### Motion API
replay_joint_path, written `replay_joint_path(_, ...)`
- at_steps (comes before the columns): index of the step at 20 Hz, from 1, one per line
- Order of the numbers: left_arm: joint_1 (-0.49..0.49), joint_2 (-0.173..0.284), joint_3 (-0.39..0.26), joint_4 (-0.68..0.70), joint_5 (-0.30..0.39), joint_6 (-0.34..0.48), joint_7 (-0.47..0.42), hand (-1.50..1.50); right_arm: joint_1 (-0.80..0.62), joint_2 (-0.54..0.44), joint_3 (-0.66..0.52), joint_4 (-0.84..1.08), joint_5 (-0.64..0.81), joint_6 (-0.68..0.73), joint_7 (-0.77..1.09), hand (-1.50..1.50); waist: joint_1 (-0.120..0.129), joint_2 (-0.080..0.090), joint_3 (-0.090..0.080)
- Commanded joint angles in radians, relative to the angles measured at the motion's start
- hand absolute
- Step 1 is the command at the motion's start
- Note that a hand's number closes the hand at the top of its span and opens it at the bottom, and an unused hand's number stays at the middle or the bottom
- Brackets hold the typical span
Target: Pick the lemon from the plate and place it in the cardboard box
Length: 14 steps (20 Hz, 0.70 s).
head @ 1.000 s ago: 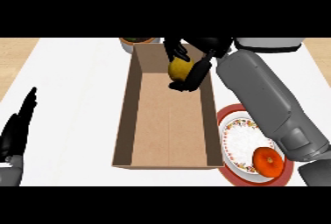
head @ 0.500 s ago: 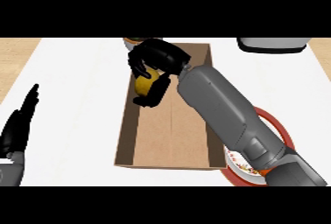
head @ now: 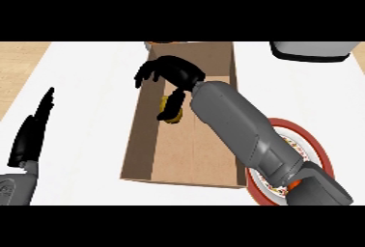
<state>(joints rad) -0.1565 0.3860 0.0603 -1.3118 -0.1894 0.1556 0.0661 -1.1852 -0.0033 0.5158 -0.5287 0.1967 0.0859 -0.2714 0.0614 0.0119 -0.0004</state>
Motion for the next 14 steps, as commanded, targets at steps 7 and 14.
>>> replay_joint_path(7,0.04,0.009,0.022,-0.042,0.006,-0.02,-0.005,0.0,0.027,0.003,0.009,-0.025,-0.198,-0.092,-0.132,-1.5,-0.007,-0.003,0.0)
replay_joint_path(14,0.007,0.028,0.055,0.024,0.009,-0.032,-0.019,0.0,-0.039,-0.013,-0.19,0.086,-0.334,-0.047,-0.189,-1.5,-0.029,0.0,0.0)
